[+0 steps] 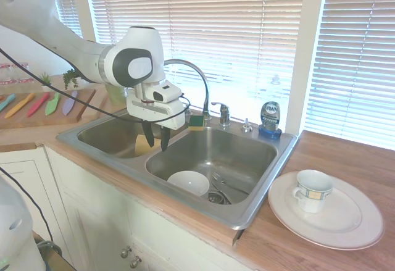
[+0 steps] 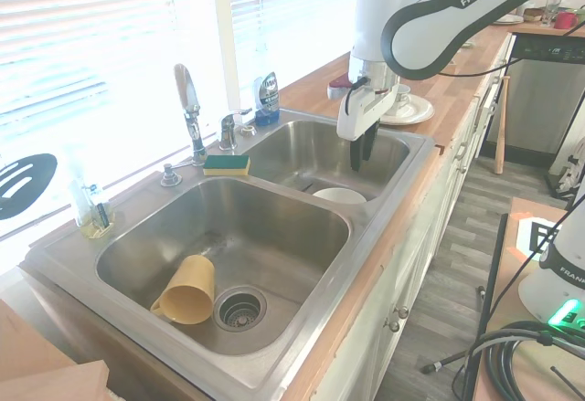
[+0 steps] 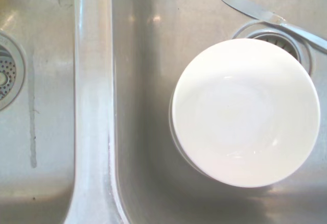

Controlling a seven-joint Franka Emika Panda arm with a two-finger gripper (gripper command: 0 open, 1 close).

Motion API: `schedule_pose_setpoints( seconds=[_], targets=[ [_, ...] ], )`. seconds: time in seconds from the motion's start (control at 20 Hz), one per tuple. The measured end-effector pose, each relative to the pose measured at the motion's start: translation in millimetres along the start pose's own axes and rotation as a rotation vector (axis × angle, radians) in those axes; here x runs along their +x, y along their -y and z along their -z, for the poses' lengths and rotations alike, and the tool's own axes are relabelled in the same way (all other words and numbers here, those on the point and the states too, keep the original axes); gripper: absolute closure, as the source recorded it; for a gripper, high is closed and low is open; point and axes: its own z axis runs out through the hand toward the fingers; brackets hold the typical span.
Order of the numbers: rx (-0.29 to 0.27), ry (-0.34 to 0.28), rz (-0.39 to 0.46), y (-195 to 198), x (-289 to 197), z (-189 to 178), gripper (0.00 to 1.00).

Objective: Turn on the faucet

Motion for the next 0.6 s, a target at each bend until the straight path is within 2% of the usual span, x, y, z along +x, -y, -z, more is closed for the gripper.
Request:
schedule_pose_setpoints(
  seconds=[0.6],
  targets=[
    [0.019,-0.014,-0.001,8.1,7.7,-2.5,1.00]
  ],
)
